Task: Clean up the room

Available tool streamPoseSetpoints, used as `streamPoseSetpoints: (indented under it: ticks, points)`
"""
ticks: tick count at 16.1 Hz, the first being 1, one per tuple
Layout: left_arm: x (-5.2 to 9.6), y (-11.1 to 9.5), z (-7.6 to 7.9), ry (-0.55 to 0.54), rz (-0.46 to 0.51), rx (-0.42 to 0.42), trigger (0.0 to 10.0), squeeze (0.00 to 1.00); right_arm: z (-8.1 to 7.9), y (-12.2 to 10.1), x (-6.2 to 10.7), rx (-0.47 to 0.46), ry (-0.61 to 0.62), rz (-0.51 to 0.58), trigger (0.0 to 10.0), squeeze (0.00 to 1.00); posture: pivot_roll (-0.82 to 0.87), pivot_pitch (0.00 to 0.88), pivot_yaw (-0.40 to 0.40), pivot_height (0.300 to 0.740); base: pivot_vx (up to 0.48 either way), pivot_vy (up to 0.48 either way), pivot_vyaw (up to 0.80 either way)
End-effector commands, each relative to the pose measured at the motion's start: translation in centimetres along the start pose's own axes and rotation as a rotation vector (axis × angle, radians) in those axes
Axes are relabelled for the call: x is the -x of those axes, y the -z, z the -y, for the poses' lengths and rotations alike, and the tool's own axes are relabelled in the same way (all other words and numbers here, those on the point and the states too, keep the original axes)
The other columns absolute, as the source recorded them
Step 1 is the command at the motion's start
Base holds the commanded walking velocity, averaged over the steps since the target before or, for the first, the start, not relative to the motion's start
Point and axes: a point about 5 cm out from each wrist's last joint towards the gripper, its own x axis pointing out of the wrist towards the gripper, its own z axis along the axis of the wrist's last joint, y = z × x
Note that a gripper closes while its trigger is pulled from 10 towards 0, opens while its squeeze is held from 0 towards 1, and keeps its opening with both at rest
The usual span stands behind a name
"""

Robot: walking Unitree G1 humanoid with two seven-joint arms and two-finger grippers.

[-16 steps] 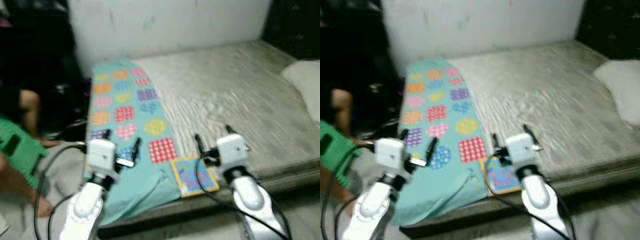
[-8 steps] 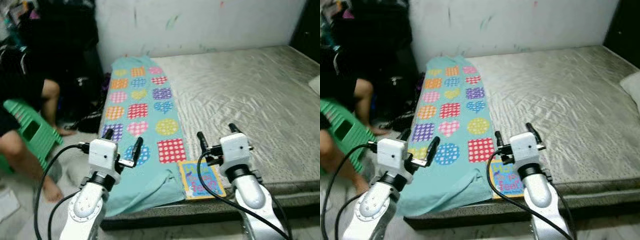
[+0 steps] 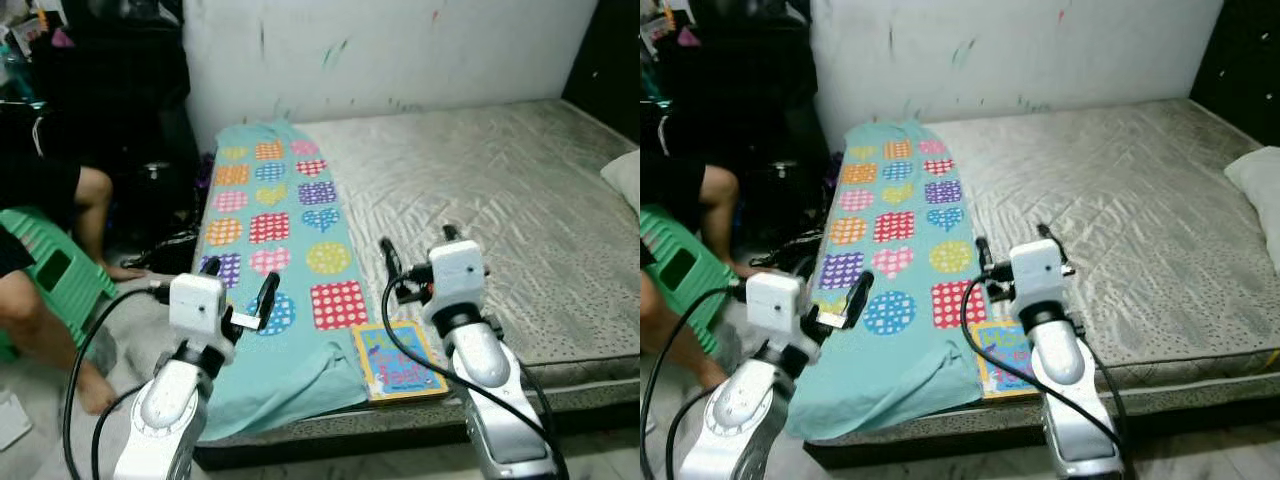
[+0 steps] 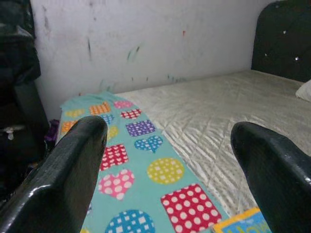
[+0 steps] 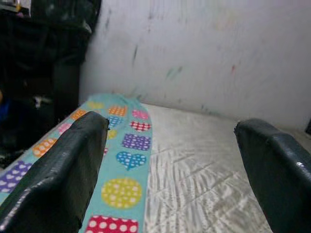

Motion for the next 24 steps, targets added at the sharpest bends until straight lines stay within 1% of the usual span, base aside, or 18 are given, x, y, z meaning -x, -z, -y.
streamPoseSetpoints:
  ticks: [1, 7, 12, 15, 17, 19, 20, 24]
  points:
    - [0.0, 0.1, -0.8, -0.018, -0.015, -0.006, 10.0, 0.0, -0.1, 0.0, -0.4, 0.002, 0.006, 0.001, 10.0, 0.0, -0.02, 0.014, 0.058, 0.74, 0.0, 0.0, 0.56]
    - [-0.2, 0.0, -0.7, -0.002, -0.014, -0.003, 10.0, 0.0, -0.2, 0.4, -0.4, -0.008, 0.018, 0.003, 10.0, 0.0, -0.02, 0.016, 0.065, 0.74, 0.0, 0.0, 0.8]
    - [-0.1, 0.3, -0.7, -0.007, -0.023, 0.032, 10.0, 0.0, 0.3, 0.6, -0.1, -0.01, 0.035, -0.002, 10.0, 0.0, -0.03, 0.017, 0.057, 0.74, 0.0, 0.0, 0.0]
    - [-0.1, 0.4, -0.6, -0.005, -0.029, 0.04, 10.0, 0.0, 0.6, 1.2, 0.6, -0.011, 0.045, -0.027, 10.0, 0.0, -0.03, 0.016, 0.057, 0.74, 0.0, 0.0, 0.0]
    - [-0.2, 0.3, -0.5, 0.003, -0.023, 0.036, 10.0, 0.0, 0.6, 1.3, 0.6, -0.014, 0.047, -0.029, 10.0, 0.0, -0.03, 0.015, 0.059, 0.74, 0.0, 0.0, 0.0]
    - [-0.4, 0.2, -0.1, 0.036, -0.017, 0.05, 10.0, 0.0, 0.7, 1.2, 0.4, -0.013, 0.048, -0.028, 10.0, 0.0, -0.03, 0.015, 0.059, 0.74, 0.0, 0.0, 0.0]
    - [-0.4, 0.1, -0.1, 0.046, -0.011, 0.043, 10.0, 0.0, 0.7, 1.2, 0.4, -0.012, 0.047, -0.028, 10.0, 0.0, -0.03, 0.015, 0.059, 0.74, 0.0, 0.0, 0.0]
    - [0.0, 0.0, 0.2, 0.067, -0.005, 0.043, 10.0, 0.0, 0.5, 1.2, 0.4, -0.008, 0.04, -0.028, 10.0, 0.0, -0.03, 0.021, 0.057, 0.74, 0.0, 0.0, 0.0]
